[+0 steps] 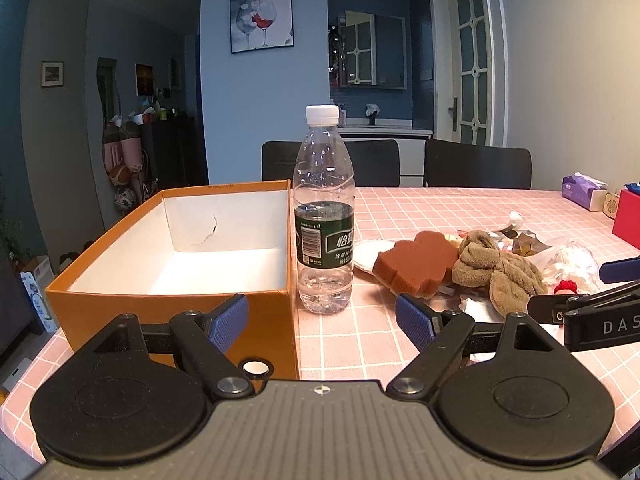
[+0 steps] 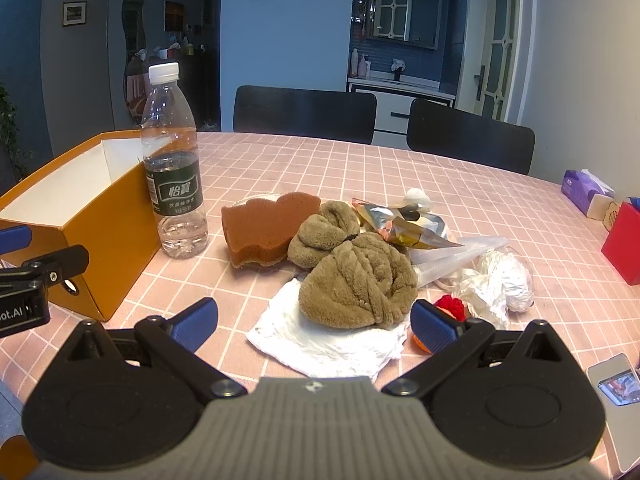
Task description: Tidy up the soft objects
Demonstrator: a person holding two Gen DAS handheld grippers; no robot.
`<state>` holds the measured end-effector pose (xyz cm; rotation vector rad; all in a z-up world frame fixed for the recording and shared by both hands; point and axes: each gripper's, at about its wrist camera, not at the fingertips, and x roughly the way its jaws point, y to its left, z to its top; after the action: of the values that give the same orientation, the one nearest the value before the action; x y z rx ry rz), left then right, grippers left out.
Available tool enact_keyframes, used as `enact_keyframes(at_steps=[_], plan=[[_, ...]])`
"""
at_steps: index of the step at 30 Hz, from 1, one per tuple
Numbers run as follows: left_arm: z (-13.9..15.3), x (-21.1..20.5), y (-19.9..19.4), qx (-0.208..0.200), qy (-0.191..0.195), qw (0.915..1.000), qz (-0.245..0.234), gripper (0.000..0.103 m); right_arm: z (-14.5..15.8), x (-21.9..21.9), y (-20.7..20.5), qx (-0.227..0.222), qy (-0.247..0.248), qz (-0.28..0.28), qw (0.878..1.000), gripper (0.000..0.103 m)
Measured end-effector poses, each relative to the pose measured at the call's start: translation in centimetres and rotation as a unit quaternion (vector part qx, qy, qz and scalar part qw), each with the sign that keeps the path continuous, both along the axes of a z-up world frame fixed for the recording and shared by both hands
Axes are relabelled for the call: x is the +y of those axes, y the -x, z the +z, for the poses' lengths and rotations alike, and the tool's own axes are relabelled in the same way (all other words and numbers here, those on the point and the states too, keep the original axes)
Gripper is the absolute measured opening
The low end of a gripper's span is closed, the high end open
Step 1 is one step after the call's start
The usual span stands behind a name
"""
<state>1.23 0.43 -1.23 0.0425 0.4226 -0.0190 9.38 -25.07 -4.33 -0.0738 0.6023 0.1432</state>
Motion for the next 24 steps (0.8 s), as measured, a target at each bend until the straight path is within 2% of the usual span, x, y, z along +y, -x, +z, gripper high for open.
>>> enact_keyframes(at_steps=[24], plan=[[-0.33,-0.20,-0.20,0.014,-0.002,0.9999,-0.002,0.097,-0.77,-0.05,-0.51,0.017,-0.004,-0.003,1.000,0.101]])
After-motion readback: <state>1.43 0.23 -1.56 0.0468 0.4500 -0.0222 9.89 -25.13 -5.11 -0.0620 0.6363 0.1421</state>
